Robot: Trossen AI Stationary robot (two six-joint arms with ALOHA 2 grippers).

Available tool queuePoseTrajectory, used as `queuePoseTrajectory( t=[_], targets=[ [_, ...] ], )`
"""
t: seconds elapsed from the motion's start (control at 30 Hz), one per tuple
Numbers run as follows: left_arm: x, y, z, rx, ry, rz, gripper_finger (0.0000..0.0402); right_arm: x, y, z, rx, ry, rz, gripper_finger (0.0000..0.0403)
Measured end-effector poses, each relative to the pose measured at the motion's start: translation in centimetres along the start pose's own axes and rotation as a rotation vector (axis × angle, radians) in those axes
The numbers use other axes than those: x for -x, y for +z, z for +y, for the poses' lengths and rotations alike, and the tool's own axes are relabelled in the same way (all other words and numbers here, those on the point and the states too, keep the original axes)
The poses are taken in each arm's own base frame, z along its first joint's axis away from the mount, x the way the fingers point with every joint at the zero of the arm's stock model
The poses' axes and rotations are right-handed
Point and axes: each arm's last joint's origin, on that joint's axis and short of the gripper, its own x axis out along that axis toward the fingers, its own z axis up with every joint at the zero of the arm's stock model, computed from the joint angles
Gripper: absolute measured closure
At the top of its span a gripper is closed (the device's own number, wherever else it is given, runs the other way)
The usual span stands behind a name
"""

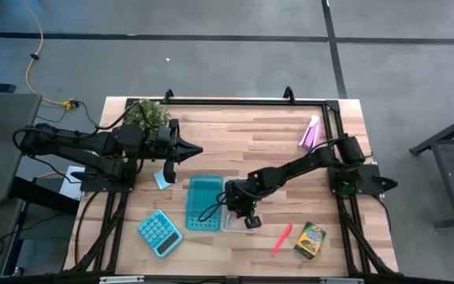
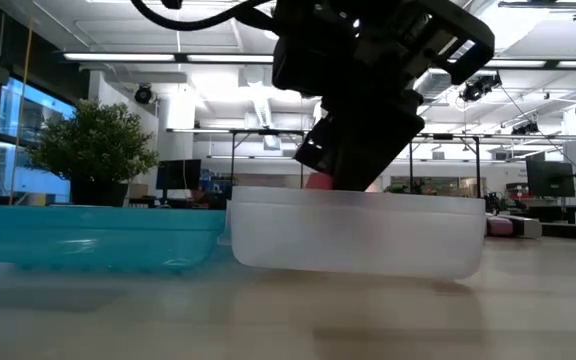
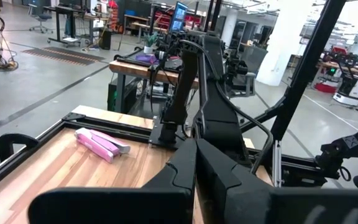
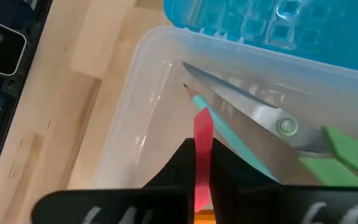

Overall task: Pack school essentials
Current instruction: Put the pink eraser into the blue supply box

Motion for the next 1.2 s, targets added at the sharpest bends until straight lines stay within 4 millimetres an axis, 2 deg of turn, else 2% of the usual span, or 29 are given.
queuePoseTrajectory(
  t=[0.23, 0.5, 1.2],
  targets=[
    [0.0, 0.0, 0.0, 0.001, 0.0, 0.0, 0.0401, 0.0, -0.2, -0.1, -0.011, -0.003, 0.02, 0.0391],
    [0.0, 0.0, 0.0, 0.001, 0.0, -0.002, 0.0401, -1.2, -0.5, -0.3, -0.05, 0.0, 0.034, 0.0391],
    [0.0, 0.0, 0.0, 0.002, 0.001, 0.0, 0.0401, -1.2, -0.7, -0.5, -0.074, -0.01, 0.054, 0.0376]
  ],
)
